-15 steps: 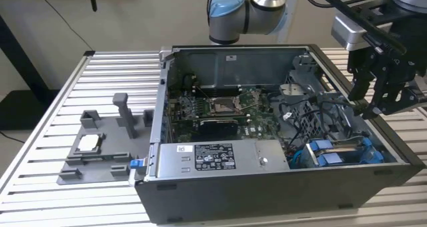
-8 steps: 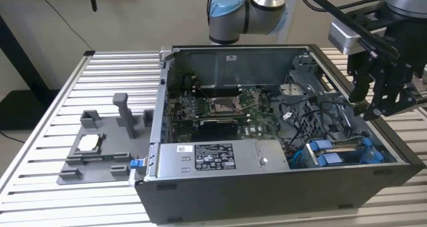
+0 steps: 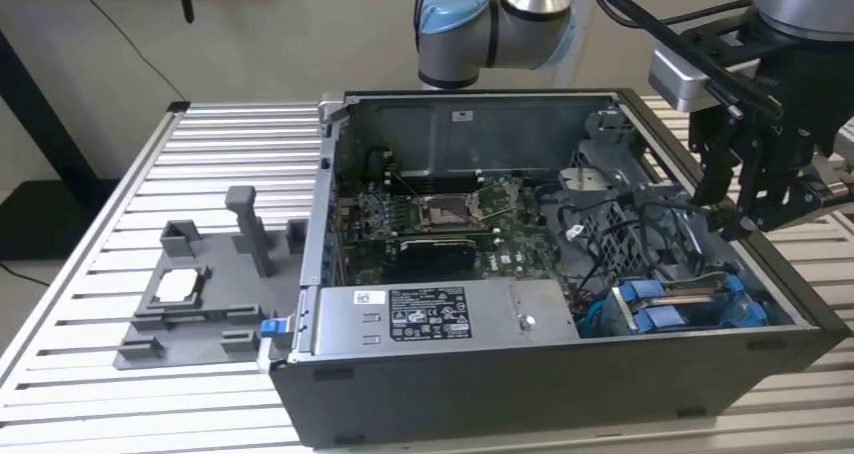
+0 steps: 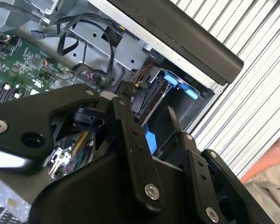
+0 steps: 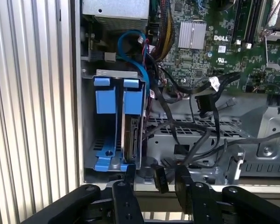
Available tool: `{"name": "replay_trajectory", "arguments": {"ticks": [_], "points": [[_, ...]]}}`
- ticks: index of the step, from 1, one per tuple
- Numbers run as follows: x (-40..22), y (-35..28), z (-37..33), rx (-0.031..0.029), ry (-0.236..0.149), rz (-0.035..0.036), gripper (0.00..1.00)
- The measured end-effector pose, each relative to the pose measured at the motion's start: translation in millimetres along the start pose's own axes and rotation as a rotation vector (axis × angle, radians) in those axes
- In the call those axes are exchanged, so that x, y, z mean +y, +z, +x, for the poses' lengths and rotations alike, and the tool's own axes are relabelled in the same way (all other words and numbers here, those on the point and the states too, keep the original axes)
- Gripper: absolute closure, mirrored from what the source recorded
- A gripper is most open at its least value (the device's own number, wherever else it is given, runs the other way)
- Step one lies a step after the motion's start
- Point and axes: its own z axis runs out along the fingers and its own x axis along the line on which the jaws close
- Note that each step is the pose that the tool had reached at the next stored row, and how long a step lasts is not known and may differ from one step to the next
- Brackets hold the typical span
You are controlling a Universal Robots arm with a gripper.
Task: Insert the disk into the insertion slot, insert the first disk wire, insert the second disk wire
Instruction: 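Insert the first disk wire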
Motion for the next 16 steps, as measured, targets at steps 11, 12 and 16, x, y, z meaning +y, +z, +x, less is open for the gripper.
{"name": "replay_trajectory", "arguments": {"ticks": [11, 12, 16], "points": [[0.0, 3.1, -4.8, 0.0316, -0.01, 0.0027, 0.8], [-0.3, 3.1, -4.8, 0.0321, -0.01, 0.0027, 0.8], [-3.2, 3.8, -4.7, 0.0369, -0.011, -0.005, 0.8]]}}
